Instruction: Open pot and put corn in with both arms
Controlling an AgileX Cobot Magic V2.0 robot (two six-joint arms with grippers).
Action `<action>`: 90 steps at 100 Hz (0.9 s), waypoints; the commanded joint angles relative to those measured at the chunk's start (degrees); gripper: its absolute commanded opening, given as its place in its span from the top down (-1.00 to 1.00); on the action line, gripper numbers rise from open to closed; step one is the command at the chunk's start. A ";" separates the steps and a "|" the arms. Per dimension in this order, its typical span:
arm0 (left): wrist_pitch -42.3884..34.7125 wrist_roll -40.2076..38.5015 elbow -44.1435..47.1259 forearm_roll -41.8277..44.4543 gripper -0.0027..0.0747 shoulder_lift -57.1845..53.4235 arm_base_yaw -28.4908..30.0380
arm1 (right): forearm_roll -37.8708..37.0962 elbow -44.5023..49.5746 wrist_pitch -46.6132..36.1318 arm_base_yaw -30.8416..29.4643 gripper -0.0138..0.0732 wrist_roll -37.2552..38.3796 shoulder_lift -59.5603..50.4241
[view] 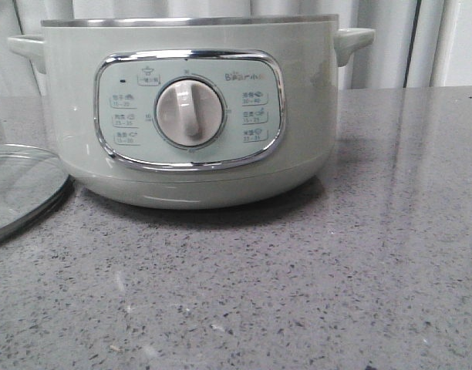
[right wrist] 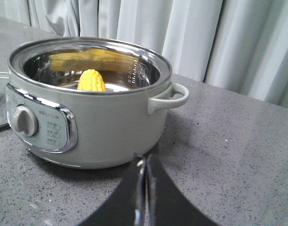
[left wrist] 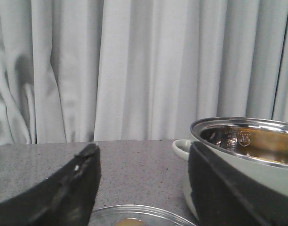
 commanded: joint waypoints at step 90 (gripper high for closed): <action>-4.34 -0.36 4.69 -0.44 0.98 0.10 0.50 | -0.68 1.64 -6.89 0.01 0.85 -0.47 -4.93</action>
